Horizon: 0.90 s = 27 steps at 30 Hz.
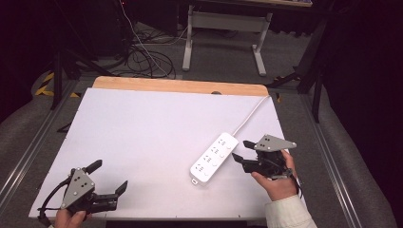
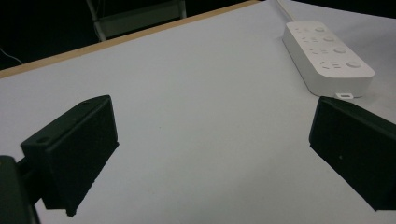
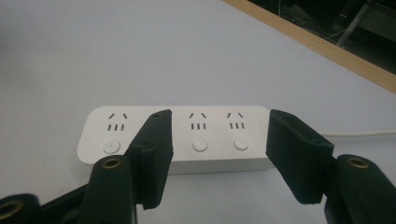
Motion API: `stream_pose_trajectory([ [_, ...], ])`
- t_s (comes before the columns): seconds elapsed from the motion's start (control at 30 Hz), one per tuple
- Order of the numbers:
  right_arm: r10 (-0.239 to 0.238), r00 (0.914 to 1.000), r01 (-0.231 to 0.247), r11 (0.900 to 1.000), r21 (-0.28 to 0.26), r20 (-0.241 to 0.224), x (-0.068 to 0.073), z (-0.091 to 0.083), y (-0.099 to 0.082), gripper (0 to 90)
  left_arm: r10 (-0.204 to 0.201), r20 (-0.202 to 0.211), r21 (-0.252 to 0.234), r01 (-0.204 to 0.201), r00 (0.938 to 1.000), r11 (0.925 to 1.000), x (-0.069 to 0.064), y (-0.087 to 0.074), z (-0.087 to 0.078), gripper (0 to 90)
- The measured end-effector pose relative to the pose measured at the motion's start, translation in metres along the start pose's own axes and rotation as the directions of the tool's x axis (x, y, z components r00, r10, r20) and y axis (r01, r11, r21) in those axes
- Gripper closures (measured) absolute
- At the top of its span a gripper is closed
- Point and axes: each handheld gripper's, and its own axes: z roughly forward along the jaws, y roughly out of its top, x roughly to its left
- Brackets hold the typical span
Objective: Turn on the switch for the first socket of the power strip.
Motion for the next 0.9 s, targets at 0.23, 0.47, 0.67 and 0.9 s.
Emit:
stream_pose_trajectory([
  [0.23,0.0,0.9999,0.001,0.9999,0.017,-0.014,-0.007,0.011,0.008,46.6,-0.001,-0.001,0.0,0.001,1.0,1.0,0.0,0.0,0.0,1.7],
  [0.47,0.014,0.9997,-0.013,0.9989,0.044,-0.021,-0.016,0.025,0.014,49.5,-0.003,0.001,0.0,0.003,1.0,1.0,0.0,0.0,0.0,1.7],
  [0.67,0.085,0.9949,-0.082,0.9944,0.068,-0.053,-0.02,0.03,0.014,69.4,-0.004,0.0,0.001,0.004,1.0,1.0,0.0,0.0,0.0,1.7],
  [0.9,0.157,0.9866,-0.152,0.9829,0.104,-0.043,-0.022,0.038,0.014,88.3,-0.004,0.0,0.002,0.004,1.0,1.0,0.0,0.0,0.001,1.7],
])
